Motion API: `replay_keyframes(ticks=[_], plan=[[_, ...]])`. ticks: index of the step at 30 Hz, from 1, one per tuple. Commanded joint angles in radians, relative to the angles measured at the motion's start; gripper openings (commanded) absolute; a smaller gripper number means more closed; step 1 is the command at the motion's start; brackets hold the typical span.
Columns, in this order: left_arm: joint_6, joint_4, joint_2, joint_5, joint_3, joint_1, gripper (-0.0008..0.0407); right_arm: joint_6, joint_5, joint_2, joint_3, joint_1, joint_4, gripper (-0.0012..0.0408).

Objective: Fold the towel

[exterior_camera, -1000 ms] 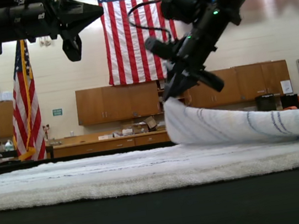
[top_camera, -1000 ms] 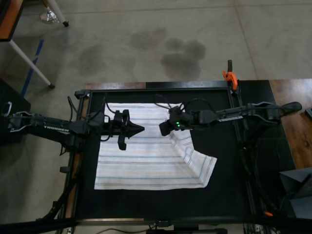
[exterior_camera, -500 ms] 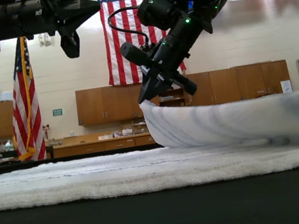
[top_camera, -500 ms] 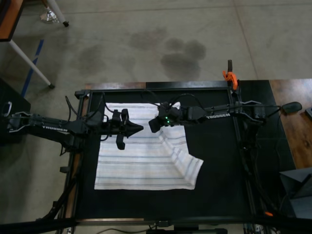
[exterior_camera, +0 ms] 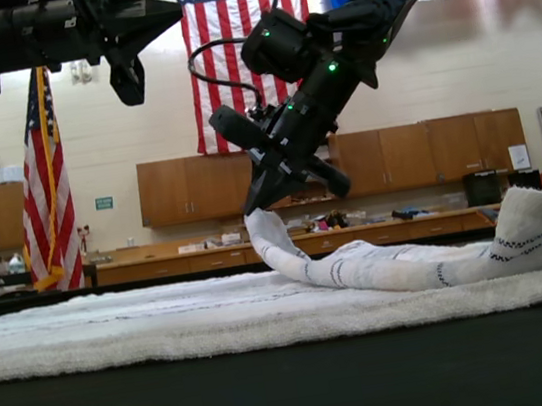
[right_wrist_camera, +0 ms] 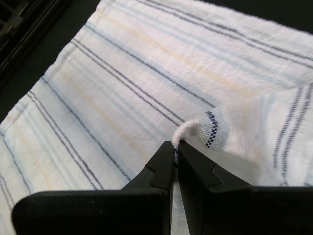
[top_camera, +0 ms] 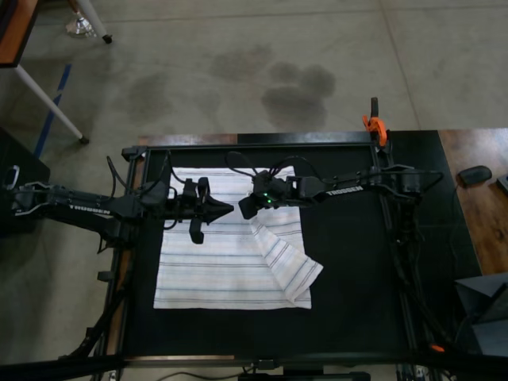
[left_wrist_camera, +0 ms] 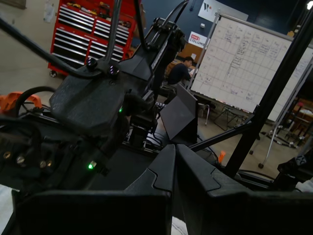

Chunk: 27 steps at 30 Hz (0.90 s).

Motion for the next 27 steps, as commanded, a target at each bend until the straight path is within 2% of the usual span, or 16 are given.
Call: replay_keyframes(ticks=[1,10,22,25,27], plan=[[0.000,0.000,-0.003,0.000,0.000,0.000,0.0000,-0.002,-0.005,0.012,0.026,0.001,0.006,0.0000],[0.000,0.000,0.004,0.000,0.000,0.000,0.0000,-0.035,-0.006,0.043,0.109,-0.008,0.013,0.0000],[0.000,0.000,0.001,0.000,0.000,0.000,0.0000,-0.051,-0.017,0.043,0.101,-0.011,0.020,0.0001],[0.000,0.000,0.000,0.000,0.000,0.000,0.0000,-0.055,-0.024,0.043,0.101,-0.011,0.021,0.0014],[0.000,0.000,-0.003,0.000,0.000,0.000,0.0000,-0.066,-0.035,0.042,0.101,-0.011,0.021,0.0038]])
